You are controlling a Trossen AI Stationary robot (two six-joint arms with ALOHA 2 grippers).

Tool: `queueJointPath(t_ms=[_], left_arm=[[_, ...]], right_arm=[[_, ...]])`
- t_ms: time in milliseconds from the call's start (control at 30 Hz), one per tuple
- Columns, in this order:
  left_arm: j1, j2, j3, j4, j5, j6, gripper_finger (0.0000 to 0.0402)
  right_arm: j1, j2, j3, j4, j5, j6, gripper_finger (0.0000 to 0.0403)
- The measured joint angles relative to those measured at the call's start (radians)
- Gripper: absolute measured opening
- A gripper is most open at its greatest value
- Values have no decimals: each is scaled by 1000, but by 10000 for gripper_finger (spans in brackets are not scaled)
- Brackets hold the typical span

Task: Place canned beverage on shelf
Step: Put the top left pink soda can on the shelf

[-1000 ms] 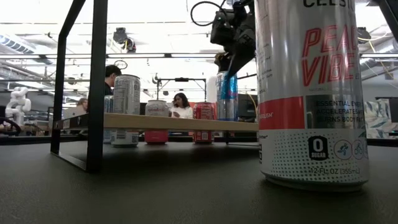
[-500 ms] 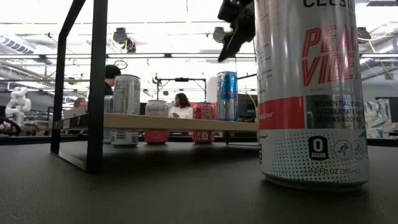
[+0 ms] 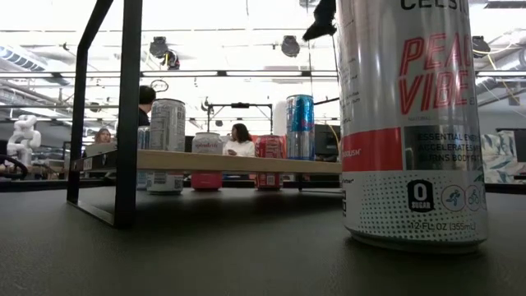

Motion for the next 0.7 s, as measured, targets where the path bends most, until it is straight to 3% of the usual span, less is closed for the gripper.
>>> queueJointPath(t_ms=[400, 700], left_arm=[[-43, 0, 0, 0, -11, -26, 365], [-35, 0, 0, -2, 69, 53, 365]], right_arm=[[219, -96, 0, -188, -4, 450, 307], [442, -152, 0, -230, 32, 731, 273]])
